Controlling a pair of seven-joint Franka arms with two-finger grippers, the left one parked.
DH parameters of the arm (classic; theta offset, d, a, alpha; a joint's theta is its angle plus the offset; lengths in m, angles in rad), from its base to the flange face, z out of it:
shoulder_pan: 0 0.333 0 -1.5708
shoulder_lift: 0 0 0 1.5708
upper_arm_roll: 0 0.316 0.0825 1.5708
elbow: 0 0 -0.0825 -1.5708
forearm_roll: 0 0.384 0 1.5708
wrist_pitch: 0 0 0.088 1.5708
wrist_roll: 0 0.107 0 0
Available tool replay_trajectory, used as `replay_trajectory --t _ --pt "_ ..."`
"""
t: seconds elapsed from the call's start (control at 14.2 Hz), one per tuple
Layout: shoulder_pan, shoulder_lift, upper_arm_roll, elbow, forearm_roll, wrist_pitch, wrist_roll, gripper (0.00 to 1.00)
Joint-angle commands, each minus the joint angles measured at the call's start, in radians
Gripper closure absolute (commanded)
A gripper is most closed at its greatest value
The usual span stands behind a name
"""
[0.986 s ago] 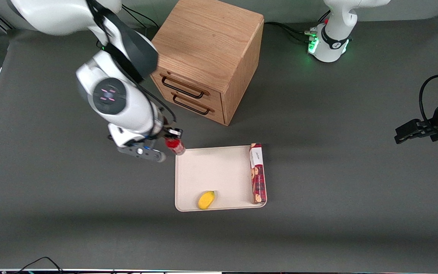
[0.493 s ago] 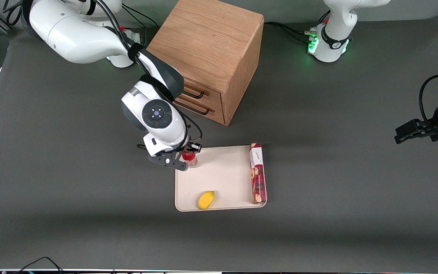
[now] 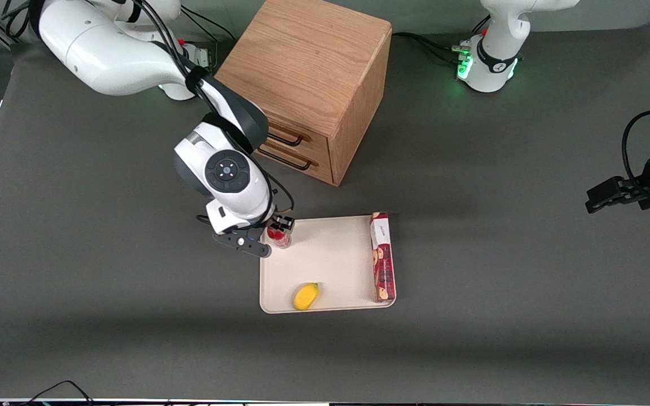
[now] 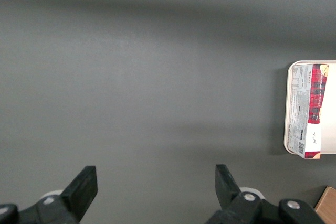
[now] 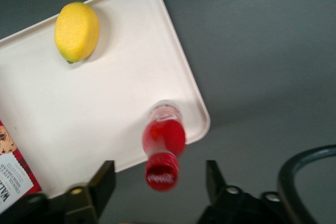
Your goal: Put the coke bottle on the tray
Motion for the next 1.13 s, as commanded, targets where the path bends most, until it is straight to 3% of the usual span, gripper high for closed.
replay_trajectory --t 0.0,0.21,0.35,0.49,0.63,0.85,1.06 --pt "-0.022 -0.099 0.060 0.109 -0.005 -0.206 -0.080 0.00" --pt "-0.057 -0.271 0.013 0.207 0.140 -0.432 -0.328 0.00" --pt "-0.063 -0.404 -0.137 0.221 0.261 -0.572 -0.530 0.00" --pt "-0.062 -0.542 -0.349 0.163 0.387 -0.612 -0.721 0.00" --pt "-0.063 -0.648 -0.470 0.036 0.424 -0.592 -0.844 0.00" --pt "-0.063 -0.797 -0.584 -0.218 0.453 -0.424 -0.938 0.00" --pt "-0.062 -0.954 -0.627 -0.499 0.478 -0.206 -1.010 0.00"
